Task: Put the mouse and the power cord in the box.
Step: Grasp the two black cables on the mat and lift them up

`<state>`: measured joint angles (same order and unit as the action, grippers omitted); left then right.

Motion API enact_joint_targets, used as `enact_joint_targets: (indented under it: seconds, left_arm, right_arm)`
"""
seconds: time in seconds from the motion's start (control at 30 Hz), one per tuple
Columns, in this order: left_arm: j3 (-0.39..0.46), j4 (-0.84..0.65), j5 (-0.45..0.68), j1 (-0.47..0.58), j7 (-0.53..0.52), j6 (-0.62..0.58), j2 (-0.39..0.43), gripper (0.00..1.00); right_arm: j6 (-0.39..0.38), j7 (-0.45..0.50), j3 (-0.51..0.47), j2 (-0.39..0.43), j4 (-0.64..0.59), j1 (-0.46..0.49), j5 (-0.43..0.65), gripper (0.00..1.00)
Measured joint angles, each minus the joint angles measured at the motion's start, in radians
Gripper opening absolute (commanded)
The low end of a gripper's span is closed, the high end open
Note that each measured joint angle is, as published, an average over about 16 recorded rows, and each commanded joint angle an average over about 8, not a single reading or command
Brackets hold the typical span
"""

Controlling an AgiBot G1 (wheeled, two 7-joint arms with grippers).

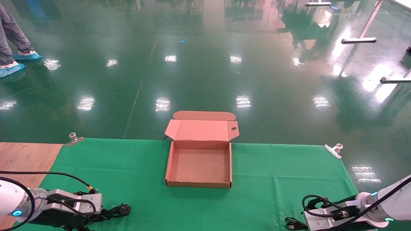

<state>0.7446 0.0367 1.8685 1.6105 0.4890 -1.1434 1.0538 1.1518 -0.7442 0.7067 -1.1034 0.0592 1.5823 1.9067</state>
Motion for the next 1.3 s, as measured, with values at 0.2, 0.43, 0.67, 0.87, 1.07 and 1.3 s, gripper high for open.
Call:
enact_joint_targets:
  seconds: [0.2,0.43,0.67,0.87,1.07,1.3]
  left_arm:
    - [-0.002,-0.011,-0.002,0.003,0.009,-0.001,-0.001,0.00]
    - [-0.002,-0.020,-0.003,0.002,0.016,-0.002,0.002,0.00]
    - [-0.001,-0.026,-0.002,-0.001,0.022,-0.005,0.007,0.00]
    - [-0.001,-0.029,-0.001,-0.001,0.026,-0.010,0.009,0.00]
    - [-0.002,-0.029,-0.003,0.010,0.031,-0.023,0.005,0.00]
    - [-0.003,-0.024,-0.004,0.037,0.037,-0.051,-0.003,0.00]
  right_arm:
    - [0.001,-0.011,-0.002,-0.002,-0.017,0.003,-0.004,0.00]
    - [0.002,-0.022,-0.006,-0.001,-0.031,0.004,-0.009,0.00]
    - [0.004,-0.032,-0.010,0.002,-0.041,0.001,-0.015,0.00]
    - [0.006,-0.038,-0.014,0.004,-0.047,-0.001,-0.020,0.00]
    - [0.015,-0.043,-0.018,0.009,-0.051,0.002,-0.027,0.00]
    - [0.040,-0.052,-0.026,0.024,-0.050,0.021,-0.038,0.00]
